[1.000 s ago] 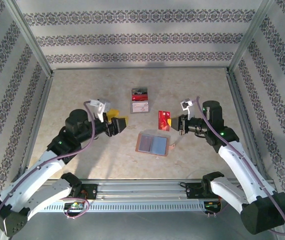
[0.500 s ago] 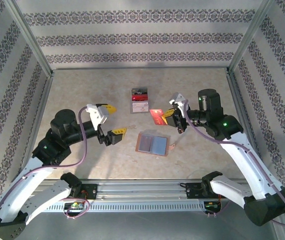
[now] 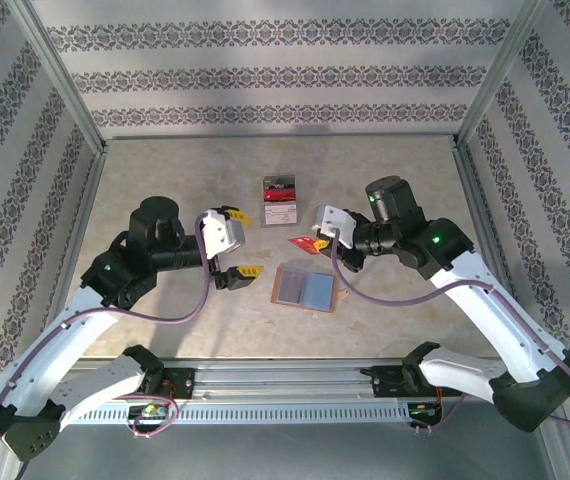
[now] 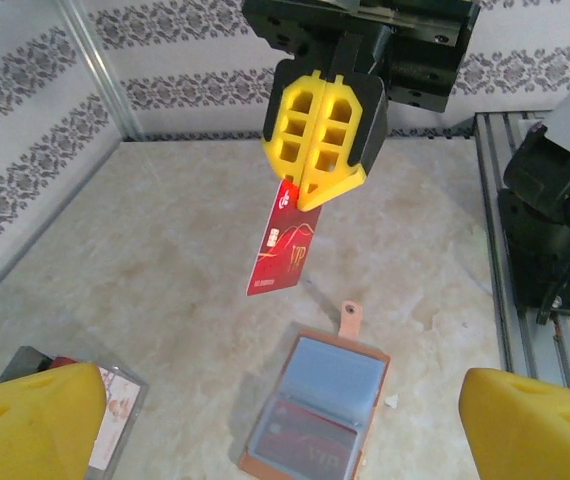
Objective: Take the credit cards out of the card holder
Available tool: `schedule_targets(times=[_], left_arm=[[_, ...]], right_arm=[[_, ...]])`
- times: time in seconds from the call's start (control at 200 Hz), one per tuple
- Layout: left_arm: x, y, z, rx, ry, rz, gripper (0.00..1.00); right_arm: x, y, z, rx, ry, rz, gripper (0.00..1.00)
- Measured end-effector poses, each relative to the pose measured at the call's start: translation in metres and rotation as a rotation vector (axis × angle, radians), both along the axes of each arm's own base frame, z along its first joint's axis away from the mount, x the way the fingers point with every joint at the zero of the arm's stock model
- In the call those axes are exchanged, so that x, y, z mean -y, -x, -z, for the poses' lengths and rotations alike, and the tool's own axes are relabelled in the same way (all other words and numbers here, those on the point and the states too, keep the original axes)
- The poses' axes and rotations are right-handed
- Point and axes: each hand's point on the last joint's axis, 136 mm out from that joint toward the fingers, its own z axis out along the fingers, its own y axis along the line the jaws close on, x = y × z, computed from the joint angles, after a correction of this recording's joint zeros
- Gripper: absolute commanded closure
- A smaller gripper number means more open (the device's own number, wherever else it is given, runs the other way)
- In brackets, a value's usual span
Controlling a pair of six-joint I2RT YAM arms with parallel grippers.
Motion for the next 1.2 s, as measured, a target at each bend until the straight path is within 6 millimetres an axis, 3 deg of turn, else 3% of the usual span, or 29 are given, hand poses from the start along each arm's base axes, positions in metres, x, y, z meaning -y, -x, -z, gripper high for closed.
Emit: schedule_targets(times=[0.56,0.869,1.204], left_arm=[[0.027,-0.003,0.024,-0.094,-0.02,0.123,0.38],[0.039,0.002,0.015,-0.055,0.009,0.161,0.66],[0.043,0.005,0.02,-0.055,0.012,0.17,0.95]], right_arm=[[-0.033,0.02,-0.008,0.077,0.075,-0.176,1.0],[-0.039,0.025,-0.008,0.063,0.069,-0.189,1.0],[-0.041,0.027,-0.008,0.033,0.052,-0.182,1.0]])
